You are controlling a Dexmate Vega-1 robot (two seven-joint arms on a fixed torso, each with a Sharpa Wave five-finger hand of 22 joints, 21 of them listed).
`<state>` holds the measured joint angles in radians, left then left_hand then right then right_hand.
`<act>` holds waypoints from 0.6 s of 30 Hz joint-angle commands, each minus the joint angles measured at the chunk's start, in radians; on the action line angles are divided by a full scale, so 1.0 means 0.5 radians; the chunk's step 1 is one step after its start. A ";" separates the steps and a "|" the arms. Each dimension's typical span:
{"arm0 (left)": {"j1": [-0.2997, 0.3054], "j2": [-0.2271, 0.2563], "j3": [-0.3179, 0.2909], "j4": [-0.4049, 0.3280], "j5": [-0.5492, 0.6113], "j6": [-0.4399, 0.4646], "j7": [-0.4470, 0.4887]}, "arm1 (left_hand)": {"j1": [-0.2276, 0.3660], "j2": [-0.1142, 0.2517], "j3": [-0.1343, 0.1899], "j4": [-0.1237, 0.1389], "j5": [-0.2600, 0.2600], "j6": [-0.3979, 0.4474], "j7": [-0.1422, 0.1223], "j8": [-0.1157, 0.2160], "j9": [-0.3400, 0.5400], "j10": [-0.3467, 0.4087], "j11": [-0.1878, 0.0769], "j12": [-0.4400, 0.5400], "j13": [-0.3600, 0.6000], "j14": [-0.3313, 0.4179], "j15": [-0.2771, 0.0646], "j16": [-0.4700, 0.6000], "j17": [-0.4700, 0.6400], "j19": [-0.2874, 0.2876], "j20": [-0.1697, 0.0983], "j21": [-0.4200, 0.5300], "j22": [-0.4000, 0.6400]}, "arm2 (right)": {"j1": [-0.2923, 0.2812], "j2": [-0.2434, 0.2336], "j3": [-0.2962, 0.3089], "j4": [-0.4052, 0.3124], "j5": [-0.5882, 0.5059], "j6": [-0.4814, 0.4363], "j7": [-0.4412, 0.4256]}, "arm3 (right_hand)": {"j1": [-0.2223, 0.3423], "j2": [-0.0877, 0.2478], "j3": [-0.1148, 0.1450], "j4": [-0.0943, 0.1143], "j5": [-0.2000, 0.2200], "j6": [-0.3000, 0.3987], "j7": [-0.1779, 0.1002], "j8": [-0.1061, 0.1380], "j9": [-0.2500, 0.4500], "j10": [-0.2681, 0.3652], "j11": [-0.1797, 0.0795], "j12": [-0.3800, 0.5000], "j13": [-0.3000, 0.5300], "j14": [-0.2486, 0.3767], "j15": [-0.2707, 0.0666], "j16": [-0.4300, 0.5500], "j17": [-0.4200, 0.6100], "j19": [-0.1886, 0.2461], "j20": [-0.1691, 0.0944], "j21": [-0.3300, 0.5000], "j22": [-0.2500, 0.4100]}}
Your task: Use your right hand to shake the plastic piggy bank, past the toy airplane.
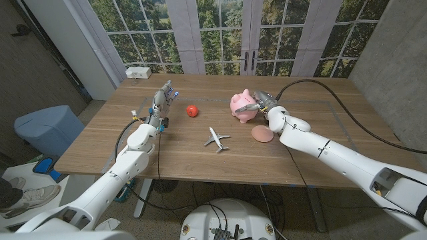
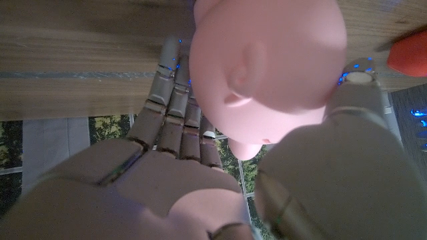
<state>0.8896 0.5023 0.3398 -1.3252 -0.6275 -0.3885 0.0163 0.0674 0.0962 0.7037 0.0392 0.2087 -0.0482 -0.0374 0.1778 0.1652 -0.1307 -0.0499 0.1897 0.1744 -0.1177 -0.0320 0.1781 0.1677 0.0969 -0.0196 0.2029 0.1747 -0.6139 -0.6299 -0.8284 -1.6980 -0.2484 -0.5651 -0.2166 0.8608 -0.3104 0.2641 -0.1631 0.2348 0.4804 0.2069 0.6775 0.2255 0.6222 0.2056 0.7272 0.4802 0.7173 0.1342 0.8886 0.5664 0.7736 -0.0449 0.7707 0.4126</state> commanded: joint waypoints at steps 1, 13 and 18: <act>0.000 0.003 0.003 -0.014 0.007 0.005 0.002 | -0.009 0.073 0.004 -0.013 0.001 0.003 0.007 0.005 0.011 0.000 -0.003 0.002 0.005 0.006 -0.052 -0.002 0.004 0.010 0.010 0.000 0.004 | -0.171 0.019 0.188 -0.003 0.006 0.263 -0.293 | 0.789 0.763 0.314 -0.020 0.024 0.925 -0.317 0.018 0.088 0.860 -0.527 0.030 0.513 0.611 -0.708 0.084 0.999 -0.037 -0.016 0.028 -0.004; 0.012 0.010 0.003 -0.042 0.020 0.000 0.015 | -0.011 0.072 0.004 -0.021 0.000 0.003 0.007 0.005 0.011 -0.001 -0.005 0.001 0.005 0.007 -0.052 -0.001 0.005 0.011 0.006 -0.001 0.004 | -0.258 0.032 0.291 -0.016 -0.003 0.370 -0.426 | 0.784 0.759 0.333 -0.016 0.040 0.912 -0.313 0.031 0.123 0.861 -0.526 0.031 0.543 0.616 -0.708 0.065 1.049 -0.047 -0.021 0.067 -0.012; 0.014 0.010 0.004 -0.051 0.025 -0.003 0.018 | -0.011 0.072 0.004 -0.024 -0.001 0.002 0.007 0.004 0.011 -0.001 -0.003 0.001 0.005 0.007 -0.050 -0.002 0.006 0.011 0.006 -0.002 0.004 | -0.283 0.038 0.324 -0.025 0.003 0.390 -0.455 | 0.782 0.757 0.340 -0.016 0.045 0.908 -0.315 0.032 0.132 0.859 -0.524 0.024 0.543 0.617 -0.708 0.058 1.068 -0.052 -0.027 0.080 -0.016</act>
<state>0.8917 0.5050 0.3410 -1.3392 -0.6207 -0.3873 0.0203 0.0675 0.0962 0.7036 0.0312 0.2087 -0.0482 -0.0374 0.1778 0.1652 -0.1307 -0.0499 0.1897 0.1744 -0.1177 -0.0320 0.1781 0.1677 0.0968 -0.0196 0.2029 0.1746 -0.7179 -0.6174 -0.7116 -1.7029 -0.2478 -0.4125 -0.3902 0.8608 -0.3104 0.2641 -0.1631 0.2519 0.4806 0.2068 0.6803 0.2255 0.6275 0.2106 0.7273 0.4802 0.7173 0.1342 0.9065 0.5664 0.7675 -0.0389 0.8007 0.4031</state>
